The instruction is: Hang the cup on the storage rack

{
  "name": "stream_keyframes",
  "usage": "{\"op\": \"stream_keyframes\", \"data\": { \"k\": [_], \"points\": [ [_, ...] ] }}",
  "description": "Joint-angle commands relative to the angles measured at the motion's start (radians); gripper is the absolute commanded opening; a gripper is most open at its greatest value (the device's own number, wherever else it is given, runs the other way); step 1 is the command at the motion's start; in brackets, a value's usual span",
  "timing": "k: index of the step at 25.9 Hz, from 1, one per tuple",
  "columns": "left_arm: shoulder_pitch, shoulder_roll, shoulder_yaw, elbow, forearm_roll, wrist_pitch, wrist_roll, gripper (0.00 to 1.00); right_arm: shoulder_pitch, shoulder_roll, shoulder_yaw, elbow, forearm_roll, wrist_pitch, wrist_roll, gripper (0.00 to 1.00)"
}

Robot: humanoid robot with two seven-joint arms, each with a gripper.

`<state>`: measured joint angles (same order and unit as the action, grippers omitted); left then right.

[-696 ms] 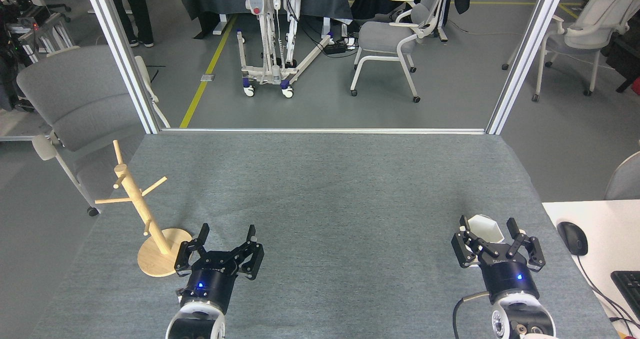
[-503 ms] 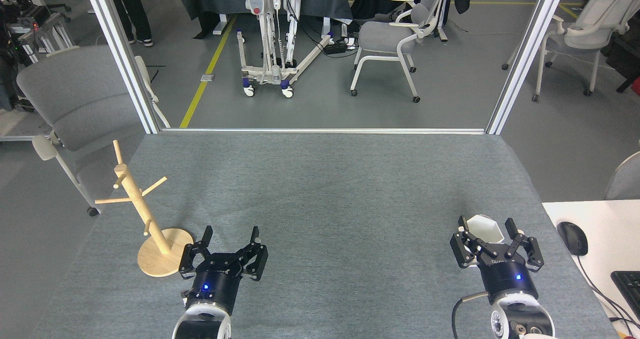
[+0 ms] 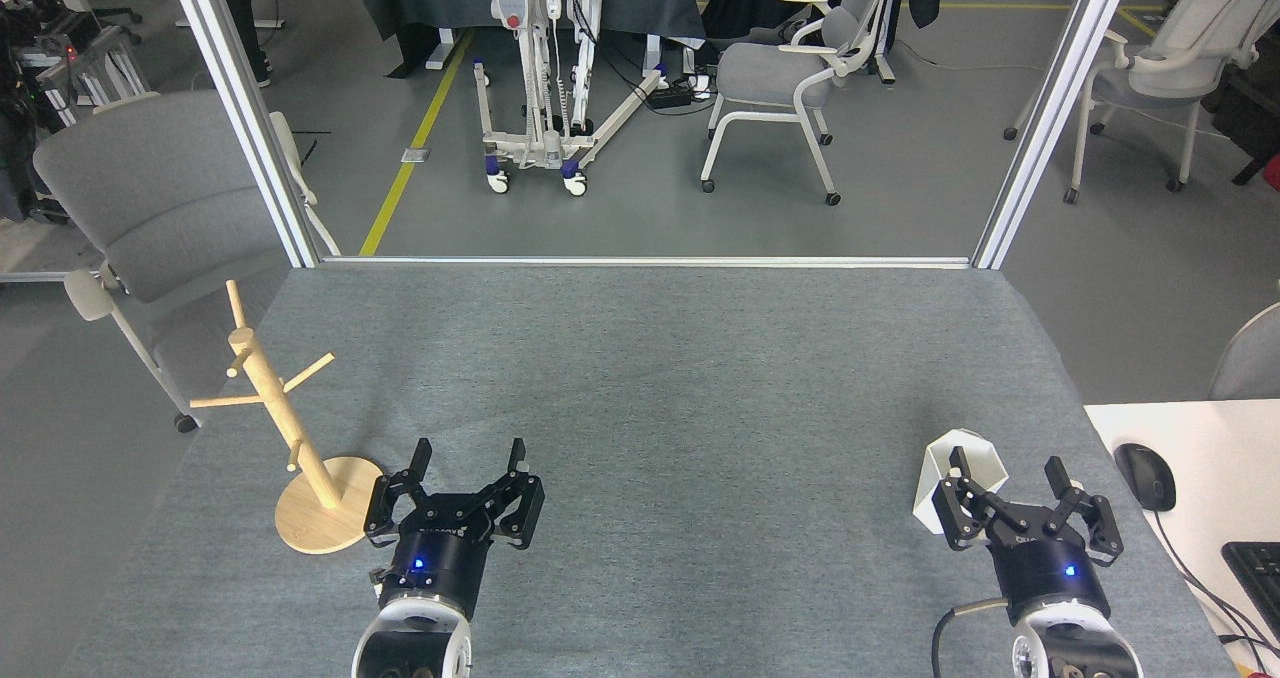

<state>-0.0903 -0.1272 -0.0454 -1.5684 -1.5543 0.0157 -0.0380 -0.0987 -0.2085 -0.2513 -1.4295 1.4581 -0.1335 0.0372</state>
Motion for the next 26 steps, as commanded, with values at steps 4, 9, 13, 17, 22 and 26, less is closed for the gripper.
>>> {"op": "stream_keyframes", "data": {
  "k": [4, 9, 13, 17, 22, 26],
  "points": [
    [0.000, 0.000, -0.002, -0.002, 0.023, -0.008, -0.003, 0.99, 0.053, -0.015, -0.028, 0.073, -0.001, -0.048, -0.114, 1.00],
    [0.000, 0.000, -0.005, 0.005, 0.023, -0.006, -0.003, 0.99, 0.045, -0.020, -0.023, 0.162, 0.002, -0.052, -0.246, 1.00],
    [-0.002, 0.000, -0.019, 0.011, 0.023, -0.002, 0.001, 0.99, 0.004, -0.019, -0.014, 0.262, 0.013, -0.044, -0.250, 1.00],
    [-0.005, 0.000, -0.024, 0.011, 0.023, 0.003, 0.003, 0.99, -0.004, -0.025, -0.014, 0.285, 0.011, -0.051, -0.250, 1.00],
    [-0.003, 0.000, -0.042, 0.011, 0.023, 0.003, 0.001, 0.99, -0.027, -0.028, -0.013, 0.317, 0.015, -0.046, -0.250, 1.00],
    [-0.003, 0.000, -0.041, 0.011, 0.023, 0.003, 0.000, 0.99, -0.076, -0.028, 0.001, 0.376, 0.016, -0.043, -0.246, 1.00]
  ]
}}
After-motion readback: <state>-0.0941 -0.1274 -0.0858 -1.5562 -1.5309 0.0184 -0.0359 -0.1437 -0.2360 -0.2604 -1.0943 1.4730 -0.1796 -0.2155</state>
